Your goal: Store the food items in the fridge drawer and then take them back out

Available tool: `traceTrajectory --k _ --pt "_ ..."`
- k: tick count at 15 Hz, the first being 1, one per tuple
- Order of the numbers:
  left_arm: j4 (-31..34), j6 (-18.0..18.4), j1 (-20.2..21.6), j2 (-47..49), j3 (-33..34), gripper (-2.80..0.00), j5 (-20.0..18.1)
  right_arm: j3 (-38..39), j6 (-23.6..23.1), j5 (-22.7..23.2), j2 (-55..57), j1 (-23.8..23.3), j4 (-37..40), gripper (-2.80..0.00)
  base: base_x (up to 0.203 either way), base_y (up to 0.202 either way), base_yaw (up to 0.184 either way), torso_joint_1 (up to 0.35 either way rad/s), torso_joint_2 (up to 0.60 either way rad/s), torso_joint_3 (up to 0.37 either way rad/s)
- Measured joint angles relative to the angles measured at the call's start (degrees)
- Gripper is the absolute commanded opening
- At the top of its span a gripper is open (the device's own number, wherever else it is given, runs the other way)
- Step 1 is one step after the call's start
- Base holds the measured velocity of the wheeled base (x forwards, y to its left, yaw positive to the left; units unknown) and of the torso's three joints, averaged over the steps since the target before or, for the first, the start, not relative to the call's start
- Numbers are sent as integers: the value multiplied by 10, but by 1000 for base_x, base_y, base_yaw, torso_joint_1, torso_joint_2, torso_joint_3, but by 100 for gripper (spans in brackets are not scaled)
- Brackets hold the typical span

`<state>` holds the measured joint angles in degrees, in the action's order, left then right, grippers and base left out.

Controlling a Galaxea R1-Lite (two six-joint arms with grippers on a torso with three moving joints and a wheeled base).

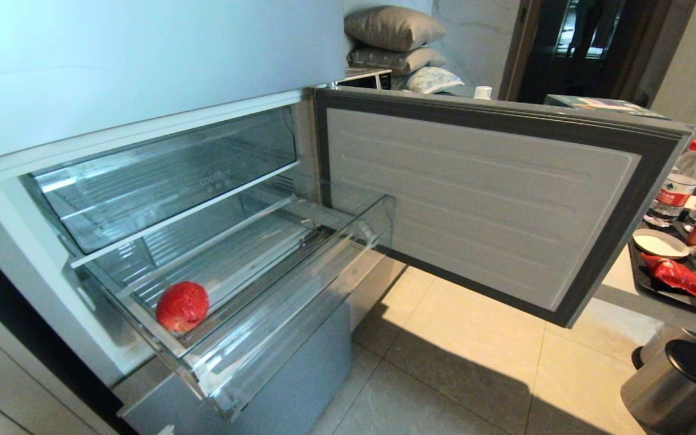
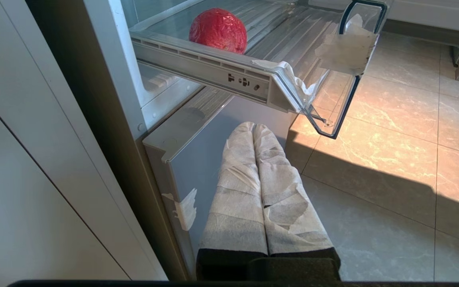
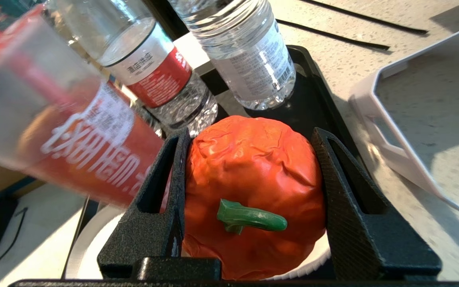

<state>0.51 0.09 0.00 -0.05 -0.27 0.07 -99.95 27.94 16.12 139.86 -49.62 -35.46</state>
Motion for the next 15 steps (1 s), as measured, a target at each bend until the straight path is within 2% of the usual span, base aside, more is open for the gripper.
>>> traceTrajectory --k 6,12,13,15 --pt "0 0 0 0 0 -280 0 -41 7 -1 34 20 0 -280 0 0 0 0 0 0" --pt "0 0 0 0 0 -280 0 -48 2 -3 53 24 4 -280 0 0 0 0 0 0" --pt "0 0 0 0 0 -280 0 -48 1 -4 54 24 4 0 0 0 0 0 0 0" --pt "0 0 0 0 0 -280 0 -46 1 -4 55 25 5 0 0 0 0 0 0 0"
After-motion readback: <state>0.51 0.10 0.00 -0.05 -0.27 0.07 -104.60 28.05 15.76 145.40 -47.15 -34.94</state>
